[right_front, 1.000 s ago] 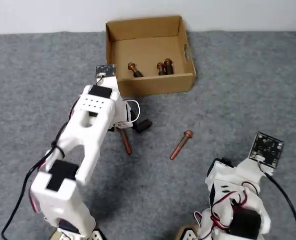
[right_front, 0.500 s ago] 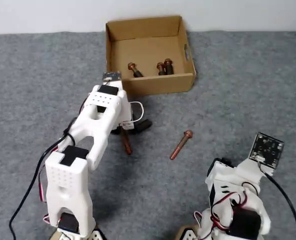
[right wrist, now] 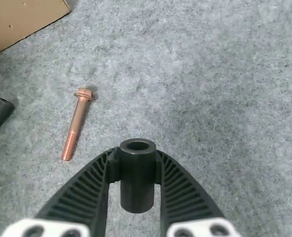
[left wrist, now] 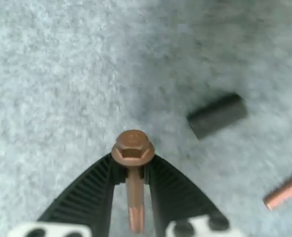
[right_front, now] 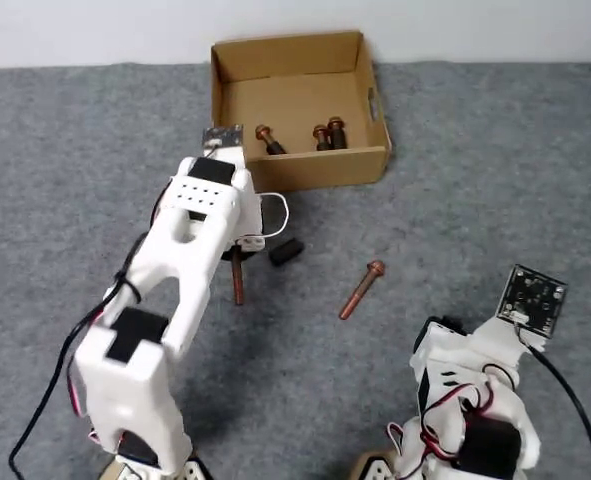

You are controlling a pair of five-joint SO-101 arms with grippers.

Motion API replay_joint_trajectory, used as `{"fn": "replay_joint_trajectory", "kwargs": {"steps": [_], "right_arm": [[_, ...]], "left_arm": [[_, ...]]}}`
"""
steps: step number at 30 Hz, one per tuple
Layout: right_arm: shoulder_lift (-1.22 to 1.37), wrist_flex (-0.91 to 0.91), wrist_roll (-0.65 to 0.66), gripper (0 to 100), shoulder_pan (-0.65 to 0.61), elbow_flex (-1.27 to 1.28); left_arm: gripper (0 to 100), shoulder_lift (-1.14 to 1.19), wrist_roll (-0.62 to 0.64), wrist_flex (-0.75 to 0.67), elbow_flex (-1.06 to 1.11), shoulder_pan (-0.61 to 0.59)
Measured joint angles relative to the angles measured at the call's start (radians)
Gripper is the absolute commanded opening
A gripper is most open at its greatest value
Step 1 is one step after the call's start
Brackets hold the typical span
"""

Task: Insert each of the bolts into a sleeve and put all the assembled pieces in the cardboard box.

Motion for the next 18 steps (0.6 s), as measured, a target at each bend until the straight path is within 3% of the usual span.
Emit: {"fn": "replay_joint_trajectory", "kwargs": {"steps": [6,11,18], "right_arm": [[-0.034,0.000,0.000,0.8,0.000,0.002],[-0.118,0.000,0.002,0.8,-0.009,0.002],[-0.137,0.000,0.011,0.8,-0.132,0.002]], "left_arm": [[0,-0.265,-0.021,-0.035,0.195,0.012],[0,-0.535,-0.052,-0.193,0.446,0.012],[0,-0.902,-0.058,-0.373,0.687,0.012]]}}
